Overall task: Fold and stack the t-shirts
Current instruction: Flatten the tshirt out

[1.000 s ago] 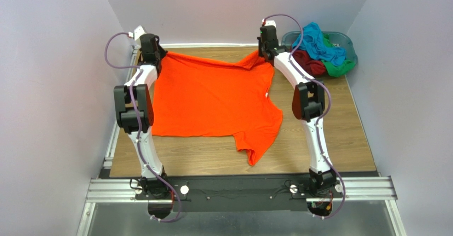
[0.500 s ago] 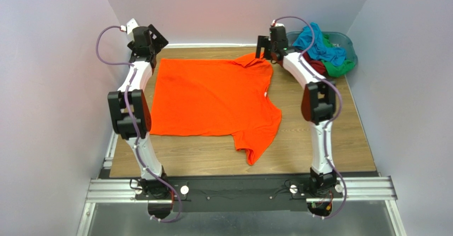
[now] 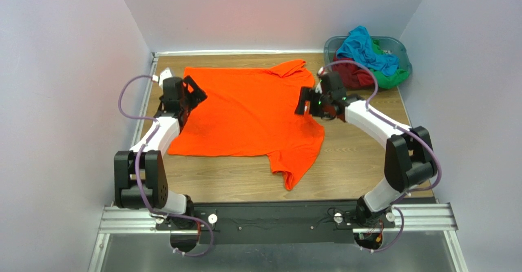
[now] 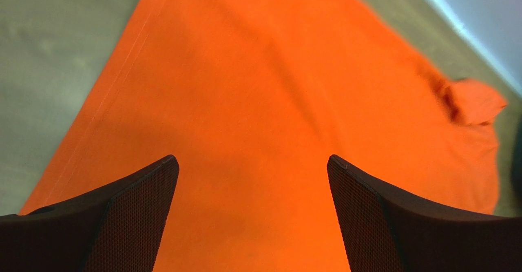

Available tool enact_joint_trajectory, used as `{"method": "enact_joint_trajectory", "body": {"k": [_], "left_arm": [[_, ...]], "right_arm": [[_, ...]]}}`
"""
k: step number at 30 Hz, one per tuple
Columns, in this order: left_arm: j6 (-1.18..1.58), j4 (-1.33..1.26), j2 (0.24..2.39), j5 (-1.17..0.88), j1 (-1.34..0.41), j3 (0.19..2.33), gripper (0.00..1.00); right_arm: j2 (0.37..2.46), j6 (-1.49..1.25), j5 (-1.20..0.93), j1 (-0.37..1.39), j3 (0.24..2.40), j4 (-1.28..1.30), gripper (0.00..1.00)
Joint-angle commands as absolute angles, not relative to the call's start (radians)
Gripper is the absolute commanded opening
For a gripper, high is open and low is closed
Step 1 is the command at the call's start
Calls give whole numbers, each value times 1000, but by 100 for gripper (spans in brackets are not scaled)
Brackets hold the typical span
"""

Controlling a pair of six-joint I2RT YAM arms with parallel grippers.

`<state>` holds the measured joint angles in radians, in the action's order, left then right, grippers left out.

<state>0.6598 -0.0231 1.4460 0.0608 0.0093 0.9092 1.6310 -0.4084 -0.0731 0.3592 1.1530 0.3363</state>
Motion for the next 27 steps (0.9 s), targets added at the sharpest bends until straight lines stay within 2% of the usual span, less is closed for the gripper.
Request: {"method": "enact_joint_trajectory", "body": {"k": [1, 7, 13, 27], "left_arm": [[681, -60, 1385, 28, 14, 778, 99], [693, -66, 1355, 73, 14, 684, 98], [693, -55, 1344, 124, 14, 680, 98], [690, -41, 1356, 161, 25, 675, 98]], "right_arm": [[1560, -451, -136, 455, 1025, 356, 100], [1532, -433, -258, 649, 959, 359, 100], [1580, -396, -227, 823, 979, 359, 100], [1761, -377, -169, 946, 1025, 359, 100]]}}
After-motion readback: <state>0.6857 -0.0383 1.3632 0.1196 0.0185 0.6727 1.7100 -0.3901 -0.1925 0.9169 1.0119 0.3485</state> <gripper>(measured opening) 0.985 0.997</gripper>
